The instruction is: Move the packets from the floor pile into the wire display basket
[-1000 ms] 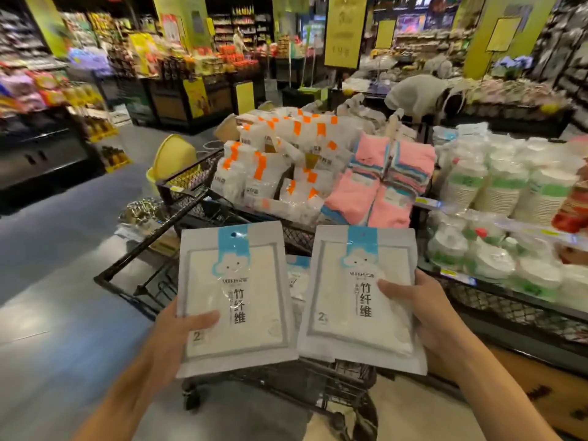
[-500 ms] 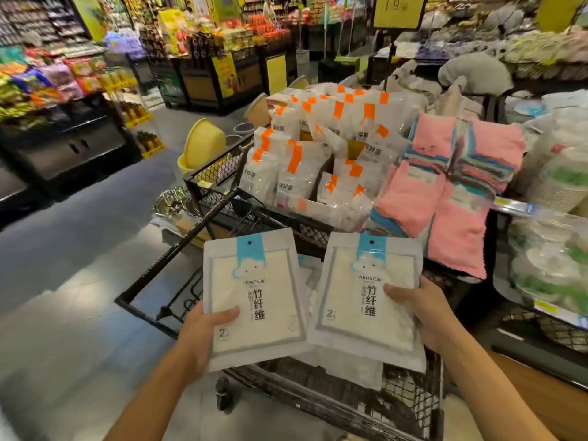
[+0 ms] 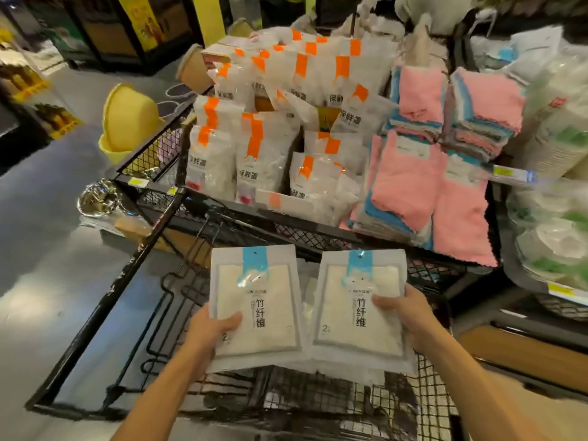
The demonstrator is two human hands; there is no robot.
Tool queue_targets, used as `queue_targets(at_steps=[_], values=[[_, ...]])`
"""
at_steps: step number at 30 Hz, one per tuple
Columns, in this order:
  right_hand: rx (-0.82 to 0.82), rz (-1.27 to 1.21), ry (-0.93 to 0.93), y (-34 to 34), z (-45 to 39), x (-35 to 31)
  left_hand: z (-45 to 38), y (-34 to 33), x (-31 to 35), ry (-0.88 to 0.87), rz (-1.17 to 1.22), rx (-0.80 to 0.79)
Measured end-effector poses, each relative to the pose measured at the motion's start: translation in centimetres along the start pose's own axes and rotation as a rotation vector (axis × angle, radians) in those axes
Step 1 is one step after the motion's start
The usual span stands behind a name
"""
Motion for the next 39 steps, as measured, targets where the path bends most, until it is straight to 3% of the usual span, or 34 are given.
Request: queue_targets(at_steps=[10, 18, 23, 28, 32, 39], values=[[0.189, 0.11, -0.157, -5.0, -6.1, 4.2, -14.6, 2.4, -2.2, 0.15, -0.158, -0.13], [0.314, 0.381, -0.177, -7.0, -10.8, 7.0, -19.5, 0.9, -4.4, 0.126, -0.267, -0.175], [0.433, 0.542, -0.166, -7.7, -11.7, 8.9, -20.0, -0.2, -5.0, -0.043, -0.704, -0.085], [0.51, 0.658, -0.077, -8.7, -11.8, 10.1, -19.8, -0.8, -7.0, -0.244, -1.354, -0.077], [0.533, 1.17, -0.049, -9.2, -11.6, 10.6, -19.6, -1.2, -7.0, -0.34, -1.535, -0.052], [0.392, 1.435, 0.128, -7.7, -9.1, 4.6, -16.0, -3.3, 0.3, -0.471, -1.641, 0.019]])
Point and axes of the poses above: each hand's wrist, its own z-axis away from the middle knuckle, its own y-axis out of the back of the hand, x = y × z, the point moved 3 cm from there along -z, towards the middle knuckle, and after that the axes turned 4 degrees about -x, right-handed, at the moved point
